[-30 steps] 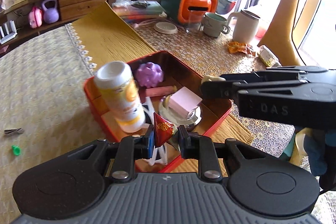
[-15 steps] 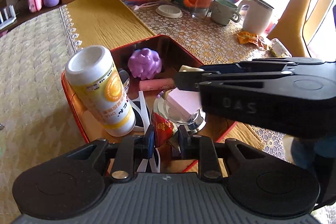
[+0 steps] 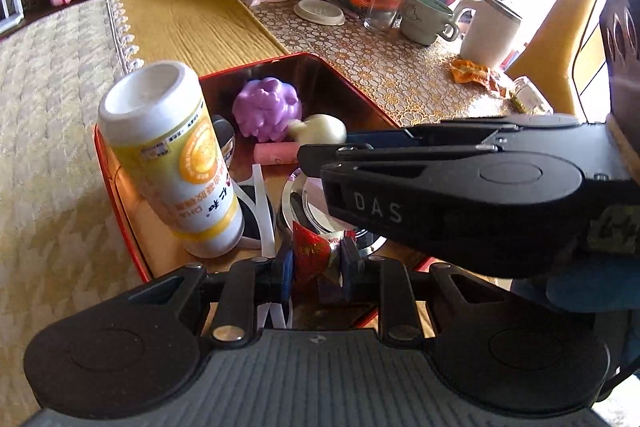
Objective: Organize rigid objects
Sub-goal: 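Lower the red packet and white egg into the red tin and open both tools, then withdraw both tools from the red tin back over the table, then lower the left tool onto the nail clipper and close it, then grasp the green plastic piece with the right tool while the left tool holds the clipper, then carry the nail clipper and green piece over the red tin with both tools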
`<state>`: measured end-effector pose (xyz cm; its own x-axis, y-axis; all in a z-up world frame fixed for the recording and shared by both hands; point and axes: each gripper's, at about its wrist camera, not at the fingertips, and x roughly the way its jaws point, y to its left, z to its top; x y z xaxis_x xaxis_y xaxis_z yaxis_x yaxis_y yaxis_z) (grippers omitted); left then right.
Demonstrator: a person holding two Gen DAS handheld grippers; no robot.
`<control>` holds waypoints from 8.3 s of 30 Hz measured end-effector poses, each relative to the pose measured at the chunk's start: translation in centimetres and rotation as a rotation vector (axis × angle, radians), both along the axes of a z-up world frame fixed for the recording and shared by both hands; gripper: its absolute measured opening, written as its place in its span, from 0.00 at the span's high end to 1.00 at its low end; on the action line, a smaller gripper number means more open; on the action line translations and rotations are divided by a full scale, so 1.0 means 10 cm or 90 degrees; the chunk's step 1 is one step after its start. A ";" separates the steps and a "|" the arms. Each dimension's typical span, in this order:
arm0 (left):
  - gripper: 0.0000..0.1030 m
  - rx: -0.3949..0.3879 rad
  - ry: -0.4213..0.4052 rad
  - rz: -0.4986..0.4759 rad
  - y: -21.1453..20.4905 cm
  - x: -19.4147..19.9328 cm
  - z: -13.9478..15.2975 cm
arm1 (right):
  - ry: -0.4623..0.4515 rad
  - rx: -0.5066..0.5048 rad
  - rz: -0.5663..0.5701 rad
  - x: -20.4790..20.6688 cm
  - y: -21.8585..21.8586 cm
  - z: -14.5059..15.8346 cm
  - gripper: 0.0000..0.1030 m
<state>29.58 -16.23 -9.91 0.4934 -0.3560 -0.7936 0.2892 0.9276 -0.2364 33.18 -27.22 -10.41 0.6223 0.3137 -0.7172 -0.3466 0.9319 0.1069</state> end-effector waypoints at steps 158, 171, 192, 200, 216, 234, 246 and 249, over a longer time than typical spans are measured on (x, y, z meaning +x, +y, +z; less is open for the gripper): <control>0.45 0.078 -0.119 0.243 2.93 0.01 -0.12 | -0.071 -0.012 0.217 -0.49 2.33 -0.25 1.00; 0.45 0.085 -0.111 0.280 3.16 -0.28 -0.11 | -0.053 -0.010 0.243 -0.30 2.47 -0.30 0.66; 0.45 0.094 -0.104 0.294 3.37 -0.35 -0.23 | -0.052 -0.029 0.252 -0.21 2.80 -0.48 0.77; 0.45 0.092 -0.102 0.282 3.22 -0.42 -0.16 | -0.060 -0.041 0.257 -0.35 2.65 -0.31 0.77; 0.45 0.068 -0.135 0.232 2.58 -0.74 0.34 | -0.089 -0.034 0.233 -0.84 1.87 0.35 0.77; 0.45 0.063 -0.180 0.116 1.37 -0.87 0.68 | -0.128 -0.013 0.142 -1.08 0.83 0.64 0.77; 0.45 0.060 -0.166 0.052 0.63 -0.72 0.54 | -0.117 -0.025 0.067 -0.96 0.12 0.51 0.77; 0.45 0.064 -0.158 0.038 0.47 -0.66 0.48 | -0.116 -0.026 0.041 -0.89 -0.06 0.46 0.77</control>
